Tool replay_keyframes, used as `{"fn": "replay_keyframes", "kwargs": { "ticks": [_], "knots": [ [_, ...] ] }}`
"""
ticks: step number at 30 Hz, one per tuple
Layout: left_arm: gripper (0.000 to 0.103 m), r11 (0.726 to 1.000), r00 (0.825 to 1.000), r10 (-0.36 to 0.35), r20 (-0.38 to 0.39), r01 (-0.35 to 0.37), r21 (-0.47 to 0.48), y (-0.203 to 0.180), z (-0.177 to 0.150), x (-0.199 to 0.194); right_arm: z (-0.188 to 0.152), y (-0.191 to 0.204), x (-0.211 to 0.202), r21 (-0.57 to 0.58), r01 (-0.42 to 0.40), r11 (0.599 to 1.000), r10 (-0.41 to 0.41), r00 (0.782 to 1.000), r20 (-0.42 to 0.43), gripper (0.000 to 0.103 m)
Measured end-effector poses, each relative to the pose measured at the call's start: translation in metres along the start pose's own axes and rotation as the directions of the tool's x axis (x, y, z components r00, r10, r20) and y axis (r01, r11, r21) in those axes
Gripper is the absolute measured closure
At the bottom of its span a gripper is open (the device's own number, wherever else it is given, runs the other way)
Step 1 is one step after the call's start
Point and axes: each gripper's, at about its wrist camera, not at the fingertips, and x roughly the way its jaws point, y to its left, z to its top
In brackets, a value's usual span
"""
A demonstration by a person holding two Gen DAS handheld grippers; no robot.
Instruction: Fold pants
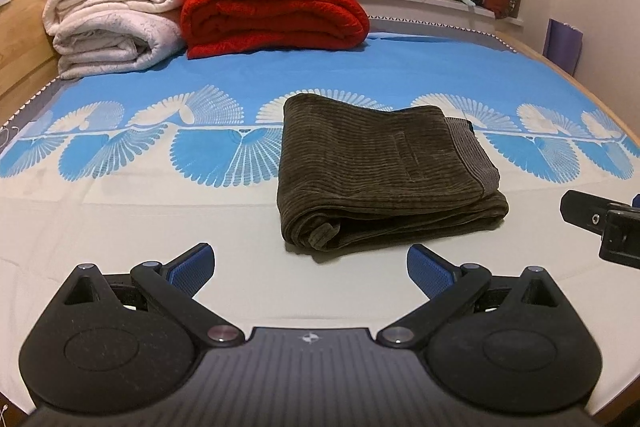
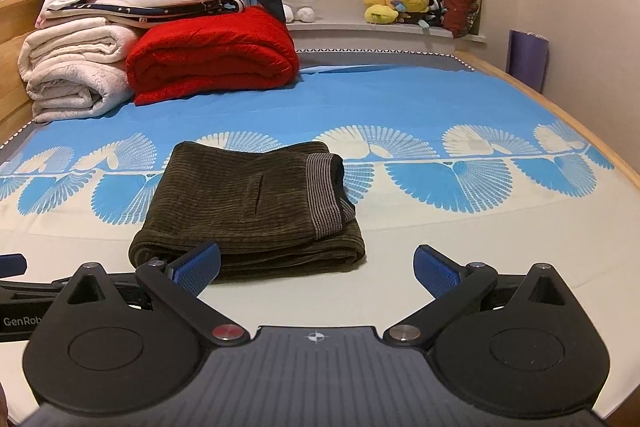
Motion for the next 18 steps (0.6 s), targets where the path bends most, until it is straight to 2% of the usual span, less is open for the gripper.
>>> {"fn": "replay_keyframes", "kwargs": {
  "ticks": [18],
  "knots": [
    [0.0, 1.0, 1.0, -0.011, 0.009, 0.011, 0.01, 0.001, -0.0013, -0.0029, -0.001, 0.0055, 0.0021, -0.023, 0.002, 1.0, -0.002, 1.0, 0.0, 0.001]
  ]
}}
